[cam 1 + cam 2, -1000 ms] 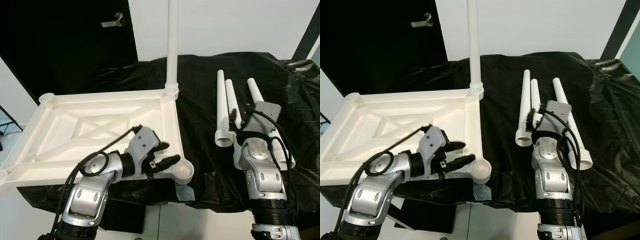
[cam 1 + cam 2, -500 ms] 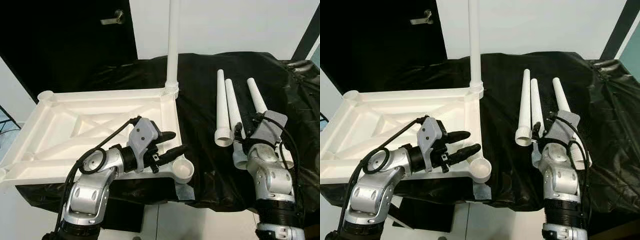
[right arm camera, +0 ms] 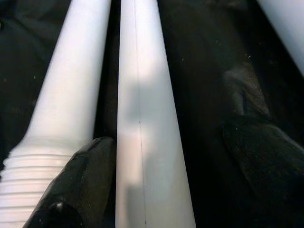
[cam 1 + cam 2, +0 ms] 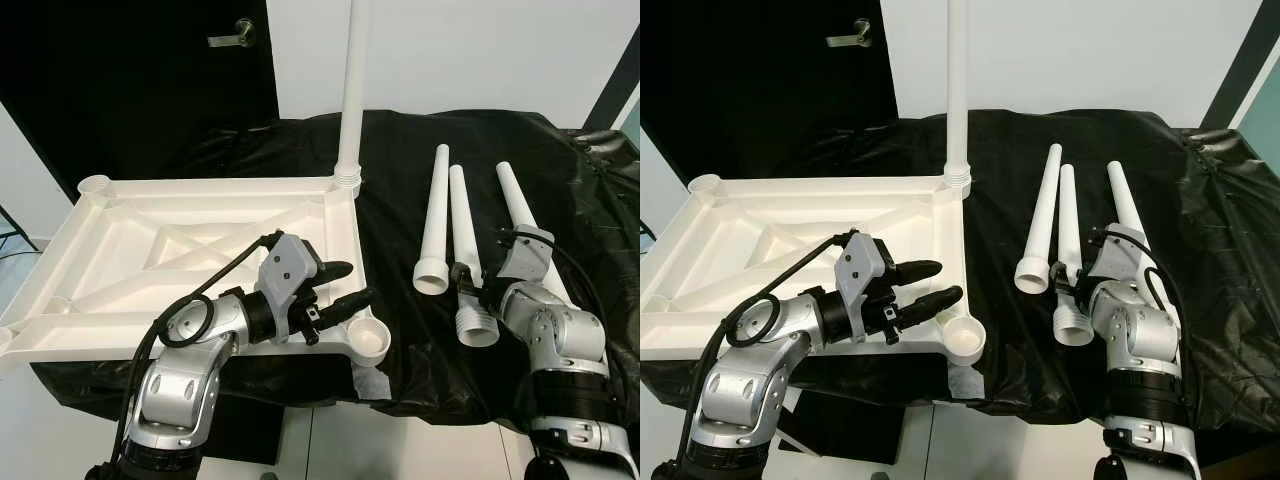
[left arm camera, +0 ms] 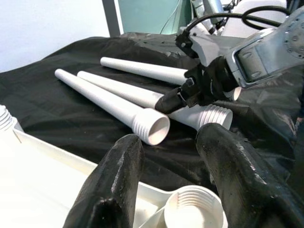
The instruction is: Building children table
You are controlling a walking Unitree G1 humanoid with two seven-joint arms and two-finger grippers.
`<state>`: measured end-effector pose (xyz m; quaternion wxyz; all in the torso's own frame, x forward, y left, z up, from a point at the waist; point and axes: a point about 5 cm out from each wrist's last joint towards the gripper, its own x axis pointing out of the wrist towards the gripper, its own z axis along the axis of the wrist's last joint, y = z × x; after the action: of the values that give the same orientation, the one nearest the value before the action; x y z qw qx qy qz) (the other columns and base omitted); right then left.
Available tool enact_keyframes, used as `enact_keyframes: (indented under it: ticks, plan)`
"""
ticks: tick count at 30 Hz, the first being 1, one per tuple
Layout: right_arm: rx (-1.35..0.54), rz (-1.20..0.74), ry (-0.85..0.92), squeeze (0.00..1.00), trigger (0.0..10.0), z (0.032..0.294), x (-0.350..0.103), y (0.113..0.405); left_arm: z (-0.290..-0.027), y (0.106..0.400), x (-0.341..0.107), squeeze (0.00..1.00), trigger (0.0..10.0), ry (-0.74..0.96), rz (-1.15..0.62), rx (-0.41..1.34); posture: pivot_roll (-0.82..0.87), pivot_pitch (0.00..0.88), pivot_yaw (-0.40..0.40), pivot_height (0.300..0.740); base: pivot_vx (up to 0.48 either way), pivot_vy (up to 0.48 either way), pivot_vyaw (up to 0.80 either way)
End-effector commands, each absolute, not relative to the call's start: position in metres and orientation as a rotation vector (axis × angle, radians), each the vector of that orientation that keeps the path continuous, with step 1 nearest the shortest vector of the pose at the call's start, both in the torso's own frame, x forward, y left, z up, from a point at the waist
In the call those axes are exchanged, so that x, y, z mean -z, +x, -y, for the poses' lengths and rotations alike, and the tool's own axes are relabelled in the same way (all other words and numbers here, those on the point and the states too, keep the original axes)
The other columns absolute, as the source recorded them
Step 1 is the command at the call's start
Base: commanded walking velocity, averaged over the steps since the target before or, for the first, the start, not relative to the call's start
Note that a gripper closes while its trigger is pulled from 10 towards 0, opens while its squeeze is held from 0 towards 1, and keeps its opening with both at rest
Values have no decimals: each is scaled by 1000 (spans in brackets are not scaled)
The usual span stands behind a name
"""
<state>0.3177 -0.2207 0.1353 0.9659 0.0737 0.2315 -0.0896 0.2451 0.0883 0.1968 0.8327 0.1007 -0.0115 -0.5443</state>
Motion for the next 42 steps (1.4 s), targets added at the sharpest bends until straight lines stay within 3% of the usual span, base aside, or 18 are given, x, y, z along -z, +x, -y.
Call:
enact_keyframes:
  ticks: [1, 10, 11, 12, 13, 14, 16, 17, 23, 24, 25, 26, 27, 34, 42]
  plan:
    - [163, -534, 165, 0, 10000, 222, -128, 317, -91, 253, -199, 0, 10000, 215, 47, 1010, -22, 0, -20, 740, 0, 0, 0]
    - [155, -659, 286, 0, 10000, 233, -127, 323, -91, 254, -200, 0, 10000, 222, 49, 1004, -19, 0, -25, 740, 0, 0, 0]
    - [157, -682, 304, 0, 8588, 234, -126, 323, -91, 254, -200, 0, 10000, 224, 50, 1002, -19, 0, -25, 740, 0, 0, 0]
    - [157, -682, 304, 0, 8588, 234, -126, 323, -91, 254, -200, 0, 10000, 224, 50, 1002, -19, 0, -25, 740, 0, 0, 0]
    - [151, -694, 309, 0, 4235, 234, -125, 323, -91, 254, -201, 0, 10000, 225, 51, 1000, -18, 0, -26, 740, 0, 0, 0]
    - [149, -710, 317, 0, 2980, 234, -123, 323, -91, 255, -202, 0, 10000, 230, 56, 996, -16, 0, -27, 740, 0, 0, 0]
    - [148, -721, 323, 0, 2980, 233, -121, 323, -91, 255, -202, 0, 10000, 233, 60, 993, -15, 0, -28, 740, 0, 0, 0]
    - [148, -726, 334, 0, 0, 232, -121, 323, -91, 255, -202, 0, 10000, 235, 58, 990, -14, 0, -26, 740, 0, 0, 0]
    - [140, -630, 309, 0, 0, 229, -132, 328, -92, 258, -202, 0, 10000, 224, 11, 969, -10, 0, -27, 740, 0, 0, 0]
    - [138, -597, 315, 0, 2863, 228, -136, 330, -92, 259, -202, 0, 10000, 217, -2, 964, -10, 0, -27, 740, 0, 0, 0]
    - [134, -545, 320, 0, 8157, 226, -140, 332, -93, 261, -202, 0, 10000, 210, -8, 953, -11, 0, -25, 740, 0, 0, 0]
    - [134, -545, 320, 0, 8157, 226, -140, 332, -93, 261, -202, 0, 10000, 210, -8, 953, -11, 0, -25, 740, 0, 0, 0]
    - [131, -511, 327, 0, 10000, 223, -143, 332, -94, 263, -202, 0, 10000, 206, -7, 937, -7, 0, -24, 740, 0, 0, 0]
    - [70, -291, 379, 0, 10000, 199, -158, 334, -99, 271, -204, 0, 10000, 198, 1, 870, -4, 0, -12, 740, 0, 0, 0]
    - [-17, -99, 298, 0, 10000, 171, -169, 332, -106, 287, -204, 0, 10000, 198, -14, 789, -10, 0, 1, 740, 0, 0, 0]
